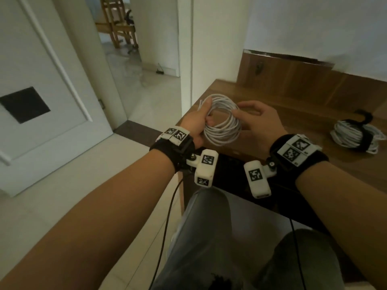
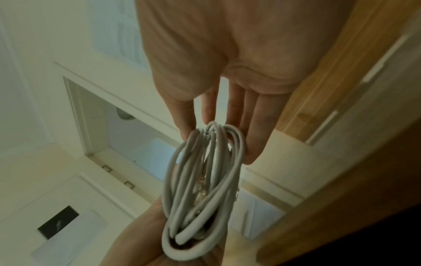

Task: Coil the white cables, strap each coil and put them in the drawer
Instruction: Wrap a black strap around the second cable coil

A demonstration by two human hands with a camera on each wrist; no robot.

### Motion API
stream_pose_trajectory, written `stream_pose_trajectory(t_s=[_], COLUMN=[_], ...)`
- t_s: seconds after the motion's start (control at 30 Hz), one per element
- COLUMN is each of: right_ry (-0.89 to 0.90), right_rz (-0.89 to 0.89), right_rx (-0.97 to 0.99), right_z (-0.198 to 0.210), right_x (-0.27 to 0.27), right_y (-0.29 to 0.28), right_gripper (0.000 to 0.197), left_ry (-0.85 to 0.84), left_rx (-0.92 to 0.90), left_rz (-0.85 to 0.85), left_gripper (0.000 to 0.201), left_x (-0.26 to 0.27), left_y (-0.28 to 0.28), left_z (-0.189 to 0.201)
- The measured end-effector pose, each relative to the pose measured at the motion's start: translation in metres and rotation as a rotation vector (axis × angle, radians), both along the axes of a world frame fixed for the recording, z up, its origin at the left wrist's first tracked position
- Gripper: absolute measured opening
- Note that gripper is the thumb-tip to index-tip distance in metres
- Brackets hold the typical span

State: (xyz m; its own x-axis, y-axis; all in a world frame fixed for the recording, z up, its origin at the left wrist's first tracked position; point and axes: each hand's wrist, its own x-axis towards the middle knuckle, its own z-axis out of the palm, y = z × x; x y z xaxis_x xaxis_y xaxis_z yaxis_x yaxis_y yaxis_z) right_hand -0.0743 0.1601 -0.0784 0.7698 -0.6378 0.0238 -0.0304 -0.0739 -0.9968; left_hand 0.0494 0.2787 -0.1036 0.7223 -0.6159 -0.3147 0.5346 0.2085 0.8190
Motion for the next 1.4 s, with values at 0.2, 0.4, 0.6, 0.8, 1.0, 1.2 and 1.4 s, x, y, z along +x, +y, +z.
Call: stream_pose_trajectory(t_s=[0.2, 0.4, 0.6, 0.8, 1.0, 1.2, 1.4], right_ry=[0.01, 0.061, 0.095, 0.093, 0.024, -0.001, -0.016], right_rz=[0.15, 0.258, 0.301, 0.267, 0.085, -0.092, -0.278], right_rx=[0.068, 0.084, 0.074, 0.06, 0.075, 0.093, 0.136], right_z=[-0.009, -0.018, -0.032, -0.032, -0.018, -0.004, 0.004], right_x=[0.051, 0.106, 0.155, 0.17, 0.134, 0.055, -0.021], right_y=[0.048, 0.096, 0.119, 0.11, 0.052, -0.016, -0.062], right_gripper=[0.027, 0.03, 0.022, 0.024, 0.021, 0.022, 0.021], left_ry=[-0.043, 0.007, 0.042, 0.028, -0.001, 0.001, 0.0], left_rx=[0.028, 0.023, 0.007, -0.025, -0.054, -0.075, -0.055], left_rz=[0.081, 0.212, 0.258, 0.274, 0.148, -0.06, -0.223], left_gripper=[0.036, 0.035, 0.035, 0.035, 0.034, 0.032, 0.033], left_x=[0.037, 0.078, 0.113, 0.127, 0.105, 0.053, -0.006], left_y=[0.063, 0.12, 0.149, 0.136, 0.063, -0.026, -0.102], left_z=[-0.009, -0.023, -0.037, -0.036, -0.015, 0.001, 0.006])
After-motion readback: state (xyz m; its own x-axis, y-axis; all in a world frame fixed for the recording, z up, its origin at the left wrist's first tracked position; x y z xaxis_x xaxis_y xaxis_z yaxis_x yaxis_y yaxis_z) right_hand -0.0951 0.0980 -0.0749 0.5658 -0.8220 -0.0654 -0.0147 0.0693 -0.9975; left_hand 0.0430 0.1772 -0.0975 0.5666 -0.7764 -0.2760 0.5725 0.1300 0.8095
